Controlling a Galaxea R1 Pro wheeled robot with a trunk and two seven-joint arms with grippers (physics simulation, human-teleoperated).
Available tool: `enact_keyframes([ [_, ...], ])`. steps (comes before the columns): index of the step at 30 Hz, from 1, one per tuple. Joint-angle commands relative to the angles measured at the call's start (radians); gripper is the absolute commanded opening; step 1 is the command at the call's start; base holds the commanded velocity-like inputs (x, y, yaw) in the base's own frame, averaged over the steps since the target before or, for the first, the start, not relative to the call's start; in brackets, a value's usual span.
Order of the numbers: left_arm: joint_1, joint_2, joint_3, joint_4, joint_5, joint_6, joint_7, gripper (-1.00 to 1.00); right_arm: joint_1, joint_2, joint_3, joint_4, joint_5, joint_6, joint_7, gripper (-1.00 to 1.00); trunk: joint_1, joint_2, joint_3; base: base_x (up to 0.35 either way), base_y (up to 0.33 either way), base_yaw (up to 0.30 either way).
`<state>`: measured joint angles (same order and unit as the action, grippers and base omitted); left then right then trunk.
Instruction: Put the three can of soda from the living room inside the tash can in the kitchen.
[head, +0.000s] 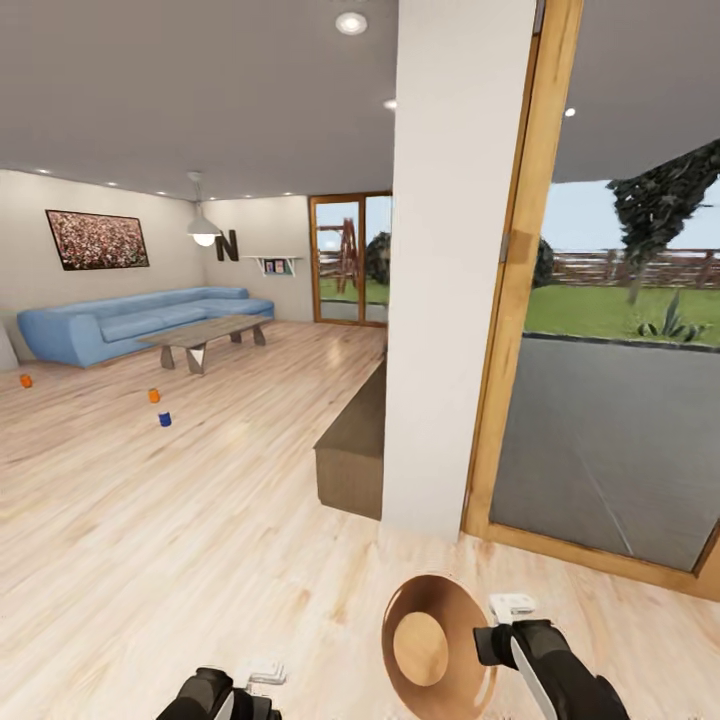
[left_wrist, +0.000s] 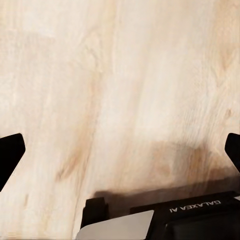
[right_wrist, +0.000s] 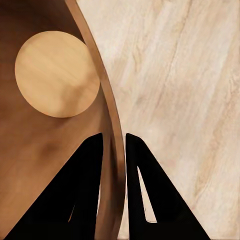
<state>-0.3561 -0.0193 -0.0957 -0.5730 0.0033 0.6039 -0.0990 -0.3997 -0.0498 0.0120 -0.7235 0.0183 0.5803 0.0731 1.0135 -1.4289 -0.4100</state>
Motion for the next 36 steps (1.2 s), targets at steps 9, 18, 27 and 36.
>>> enact_keyframes([
  [9, 0.0, 0.036, 0.001, 0.031, 0.062, -0.046, -0.002, 1.0, -0.001, 0.009, 0.012, 0.006, -0.011, -0.007, -0.045, -1.0, 0.0, 0.0, 0.0, -0.033, 0.283, 0.001],
  [18, 0.0, 0.052, 0.001, 0.037, 0.069, -0.049, -0.002, 1.0, -0.003, -0.012, -0.007, 0.092, -0.02, 0.002, -0.04, -1.0, 0.0, 0.0, 0.0, -0.06, 0.286, 0.0],
  [27, 0.0, 0.056, 0.001, 0.044, 0.07, -0.049, -0.002, 1.0, -0.004, -0.064, -0.097, 0.232, -0.022, -0.009, -0.033, -1.0, 0.0, 0.0, 0.0, -0.103, 0.219, 0.0],
  [36, 0.002, 0.056, 0.001, 0.058, 0.073, -0.057, -0.002, 1.0, -0.005, -0.069, -0.17, 0.289, -0.023, -0.028, -0.032, -1.0, 0.0, 0.0, 0.0, -0.017, 0.037, 0.0],
])
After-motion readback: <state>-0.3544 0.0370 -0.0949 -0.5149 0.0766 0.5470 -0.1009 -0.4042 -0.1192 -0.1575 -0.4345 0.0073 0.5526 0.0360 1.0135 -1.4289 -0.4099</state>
